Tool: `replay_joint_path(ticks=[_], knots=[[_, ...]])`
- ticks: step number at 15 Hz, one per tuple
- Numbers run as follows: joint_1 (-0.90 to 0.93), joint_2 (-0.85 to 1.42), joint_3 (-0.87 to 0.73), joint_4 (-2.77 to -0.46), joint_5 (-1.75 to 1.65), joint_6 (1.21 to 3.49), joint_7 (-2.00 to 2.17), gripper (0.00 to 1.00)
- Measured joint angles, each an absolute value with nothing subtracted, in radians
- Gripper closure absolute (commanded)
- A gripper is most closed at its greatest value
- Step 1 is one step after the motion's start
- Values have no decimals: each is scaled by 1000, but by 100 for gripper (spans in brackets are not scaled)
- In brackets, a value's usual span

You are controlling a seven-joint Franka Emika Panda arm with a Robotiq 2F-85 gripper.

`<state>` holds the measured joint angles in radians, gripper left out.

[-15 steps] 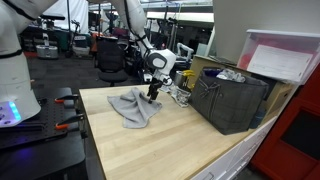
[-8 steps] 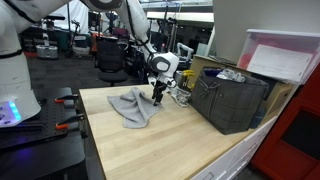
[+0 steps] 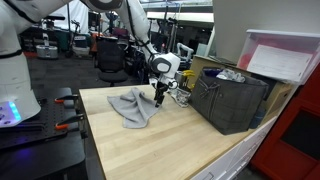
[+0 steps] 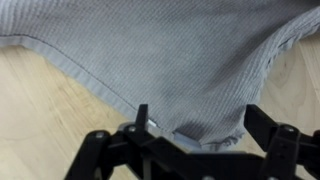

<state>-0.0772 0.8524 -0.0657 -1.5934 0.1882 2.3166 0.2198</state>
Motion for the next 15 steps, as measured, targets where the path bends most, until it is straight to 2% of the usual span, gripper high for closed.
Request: replay_joint_path(ticks=[6,9,15], knots=[[-81,860,-46,-1597,238,2318,225,81],[-79,864,-37,-1598,252,2318,225,100],[-55,864,-69,-1599,240,2396,286,99]])
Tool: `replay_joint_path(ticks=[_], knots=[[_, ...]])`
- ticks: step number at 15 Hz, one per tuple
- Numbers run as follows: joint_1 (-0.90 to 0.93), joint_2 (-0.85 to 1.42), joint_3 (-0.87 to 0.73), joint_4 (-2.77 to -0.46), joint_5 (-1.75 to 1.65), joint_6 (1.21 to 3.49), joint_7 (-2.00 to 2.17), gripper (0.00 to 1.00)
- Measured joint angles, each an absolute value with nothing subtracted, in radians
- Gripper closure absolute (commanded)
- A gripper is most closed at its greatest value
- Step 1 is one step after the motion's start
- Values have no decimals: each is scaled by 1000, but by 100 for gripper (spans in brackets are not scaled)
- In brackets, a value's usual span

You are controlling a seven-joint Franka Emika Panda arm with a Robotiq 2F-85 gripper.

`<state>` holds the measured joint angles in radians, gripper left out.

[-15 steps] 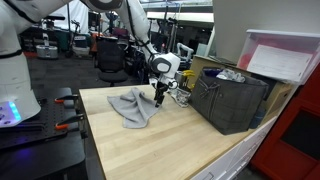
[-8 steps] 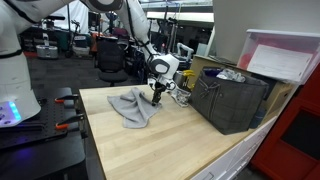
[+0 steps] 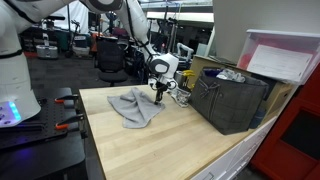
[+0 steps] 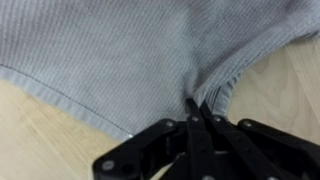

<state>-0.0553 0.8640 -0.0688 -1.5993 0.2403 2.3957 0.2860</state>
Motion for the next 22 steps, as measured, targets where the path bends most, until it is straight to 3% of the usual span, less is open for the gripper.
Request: replay_joint_path(ticks=[15,16,17,22], knots=[[-7,982,-321,-1407,140,2421,713,99],[-5,990,-332,-1392,124,2421,752,72],[-4,996,-341,-1379,115,2419,786,71],[5,1002,-345,-1363,88,2408,884,35]])
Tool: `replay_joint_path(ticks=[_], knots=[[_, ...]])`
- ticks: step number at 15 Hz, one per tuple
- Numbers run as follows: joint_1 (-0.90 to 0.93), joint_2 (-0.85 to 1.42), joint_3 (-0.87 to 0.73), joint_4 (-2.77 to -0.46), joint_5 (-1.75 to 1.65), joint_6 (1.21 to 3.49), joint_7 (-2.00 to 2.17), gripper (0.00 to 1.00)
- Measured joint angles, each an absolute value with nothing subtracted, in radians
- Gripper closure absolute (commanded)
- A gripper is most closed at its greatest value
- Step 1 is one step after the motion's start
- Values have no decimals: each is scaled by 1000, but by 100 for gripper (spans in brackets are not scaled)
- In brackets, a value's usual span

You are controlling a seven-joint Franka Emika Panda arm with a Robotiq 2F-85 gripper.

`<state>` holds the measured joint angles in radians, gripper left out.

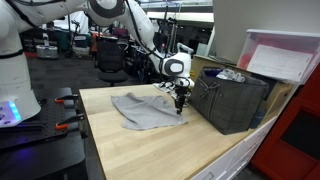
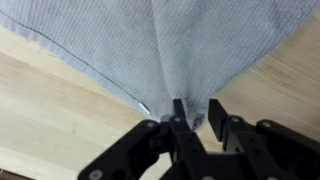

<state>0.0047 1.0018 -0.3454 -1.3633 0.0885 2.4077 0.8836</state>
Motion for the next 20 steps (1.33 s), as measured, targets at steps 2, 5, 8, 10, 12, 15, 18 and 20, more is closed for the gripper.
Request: replay_joint_path(ticks=[2,5,8,10,12,15,18,20], knots=[[19,995,-339,-1391,88,2408,892,20],[27,935,-285,-1504,102,2408,891,1],[28,835,-235,-1639,123,2409,891,0],[26,764,-215,-1734,148,2409,890,0],[22,698,-203,-1835,178,2410,890,0],[8,615,-193,-1995,219,2426,888,0],[-18,566,-193,-2128,252,2458,887,0],[-44,552,-196,-2196,270,2493,886,0]])
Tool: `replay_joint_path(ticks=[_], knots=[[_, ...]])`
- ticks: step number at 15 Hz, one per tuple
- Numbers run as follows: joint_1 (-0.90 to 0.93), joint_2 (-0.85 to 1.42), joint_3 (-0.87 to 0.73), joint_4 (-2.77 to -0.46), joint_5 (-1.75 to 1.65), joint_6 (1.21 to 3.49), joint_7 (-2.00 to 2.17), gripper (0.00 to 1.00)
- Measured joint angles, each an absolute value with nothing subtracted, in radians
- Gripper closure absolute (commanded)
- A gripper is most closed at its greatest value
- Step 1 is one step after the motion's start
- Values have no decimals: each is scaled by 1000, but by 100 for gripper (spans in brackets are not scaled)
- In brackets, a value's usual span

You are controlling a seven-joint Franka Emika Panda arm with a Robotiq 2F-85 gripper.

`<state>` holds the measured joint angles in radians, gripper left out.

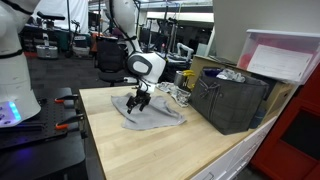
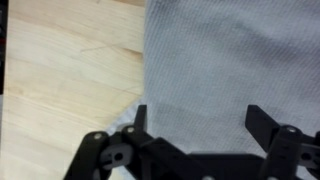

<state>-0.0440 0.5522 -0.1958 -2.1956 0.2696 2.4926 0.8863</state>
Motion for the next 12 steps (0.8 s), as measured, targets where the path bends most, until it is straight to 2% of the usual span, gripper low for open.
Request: replay_joint_path(ticks=[12], knots=[[-127,479,-242,-2389,300,2567,886,0]])
